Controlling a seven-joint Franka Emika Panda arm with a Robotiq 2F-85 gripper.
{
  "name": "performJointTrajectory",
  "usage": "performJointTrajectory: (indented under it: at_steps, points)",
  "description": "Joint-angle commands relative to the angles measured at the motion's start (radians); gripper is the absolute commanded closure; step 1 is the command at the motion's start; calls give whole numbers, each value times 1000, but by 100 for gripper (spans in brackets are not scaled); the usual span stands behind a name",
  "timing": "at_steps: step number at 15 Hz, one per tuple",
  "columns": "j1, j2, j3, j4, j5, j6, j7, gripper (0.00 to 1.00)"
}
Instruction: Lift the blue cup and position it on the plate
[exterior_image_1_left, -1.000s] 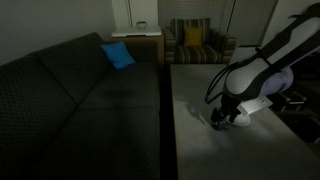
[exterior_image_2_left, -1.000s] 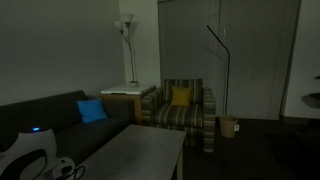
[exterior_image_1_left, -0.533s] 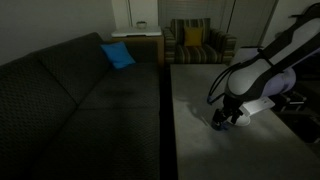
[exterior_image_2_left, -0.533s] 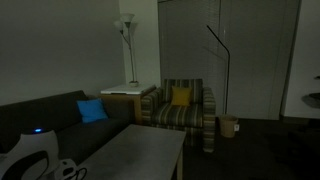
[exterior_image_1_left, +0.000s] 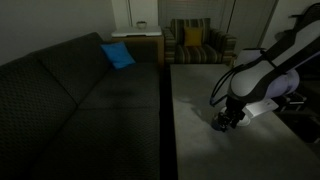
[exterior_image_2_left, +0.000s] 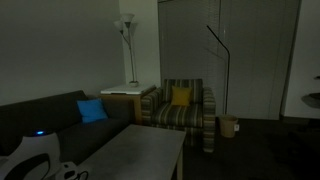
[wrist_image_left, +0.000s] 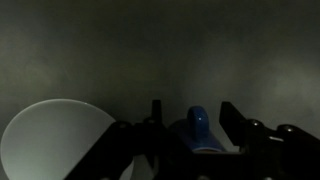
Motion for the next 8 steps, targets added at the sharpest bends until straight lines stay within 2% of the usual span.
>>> performJointTrajectory:
  at_steps: [1, 3, 4, 8]
  points:
    - [-13, 0, 10, -13, -15, 14, -8, 48]
    - [-13, 0, 9, -14, -16, 16, -9, 56]
    - [-12, 0, 9, -14, -16, 15, -10, 52]
    - [-11, 0, 9, -13, -18, 20, -14, 54]
